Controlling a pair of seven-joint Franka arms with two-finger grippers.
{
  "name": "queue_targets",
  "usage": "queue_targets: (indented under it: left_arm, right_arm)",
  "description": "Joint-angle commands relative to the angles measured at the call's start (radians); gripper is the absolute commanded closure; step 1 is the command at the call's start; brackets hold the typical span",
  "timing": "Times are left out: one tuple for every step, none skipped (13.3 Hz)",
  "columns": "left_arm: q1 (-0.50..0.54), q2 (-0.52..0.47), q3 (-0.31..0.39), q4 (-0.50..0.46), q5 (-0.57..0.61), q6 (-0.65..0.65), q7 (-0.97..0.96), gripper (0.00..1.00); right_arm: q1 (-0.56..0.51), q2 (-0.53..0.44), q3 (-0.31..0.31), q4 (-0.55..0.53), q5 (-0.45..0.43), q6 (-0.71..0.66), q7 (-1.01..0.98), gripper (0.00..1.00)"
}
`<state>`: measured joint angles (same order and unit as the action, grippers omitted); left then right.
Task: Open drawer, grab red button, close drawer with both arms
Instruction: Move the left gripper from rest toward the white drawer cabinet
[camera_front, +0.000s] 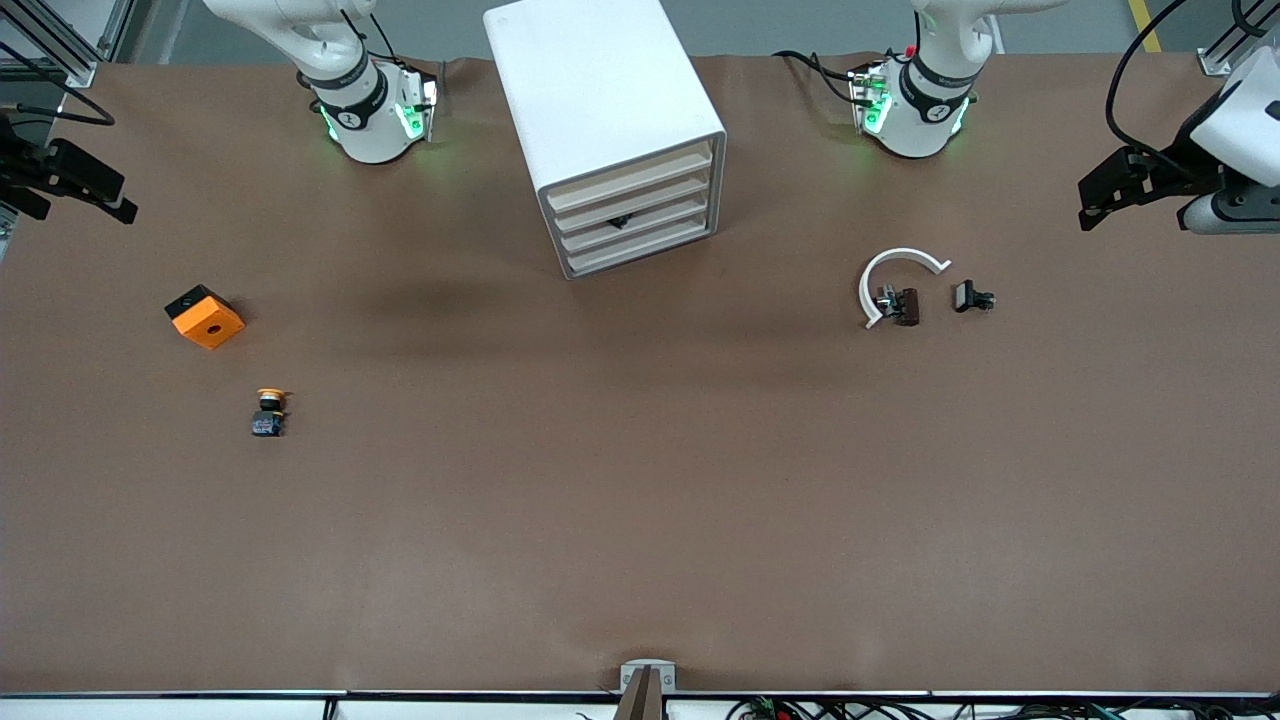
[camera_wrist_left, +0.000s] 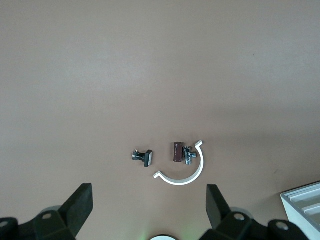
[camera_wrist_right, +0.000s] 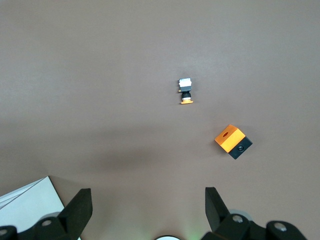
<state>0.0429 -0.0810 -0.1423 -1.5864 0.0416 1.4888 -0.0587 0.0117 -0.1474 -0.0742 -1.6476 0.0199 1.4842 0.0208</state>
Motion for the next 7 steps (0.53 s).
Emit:
queue_targets:
  left_arm:
    - [0.002, 0.007, -0.005, 0.025, 0.018, -0.022, 0.005, 0.00]
    - [0.002, 0.009, -0.005, 0.025, 0.018, -0.022, 0.003, 0.00]
    - [-0.001, 0.012, -0.005, 0.025, 0.018, -0.022, 0.003, 0.00]
    - [-0.008, 0.018, -0.005, 0.025, 0.018, -0.022, 0.003, 0.00]
    - [-0.012, 0.035, -0.005, 0.026, 0.018, -0.021, 0.005, 0.00]
    - [-0.015, 0.064, -0.010, 0.026, 0.015, -0.015, 0.003, 0.00]
    - [-0.023, 0.087, -0.023, 0.025, 0.018, -0.009, 0.003, 0.00]
  right_arm:
    - [-0.012, -0.029, 0.013, -0.029, 0.012, 0.019, -0.005, 0.00]
    - [-0.012, -0.027, 0.013, -0.026, 0.011, 0.021, -0.005, 0.00]
    - [-0.013, -0.027, 0.013, -0.023, 0.011, 0.021, -0.004, 0.00]
    - [-0.013, -0.027, 0.013, -0.020, 0.011, 0.022, -0.005, 0.00]
    - [-0.013, -0.027, 0.013, -0.018, 0.011, 0.022, -0.004, 0.00]
    - [-0.013, -0.026, 0.013, -0.011, 0.011, 0.019, -0.004, 0.00]
    - [-0.013, -0.023, 0.013, 0.001, 0.011, 0.015, 0.002, 0.00]
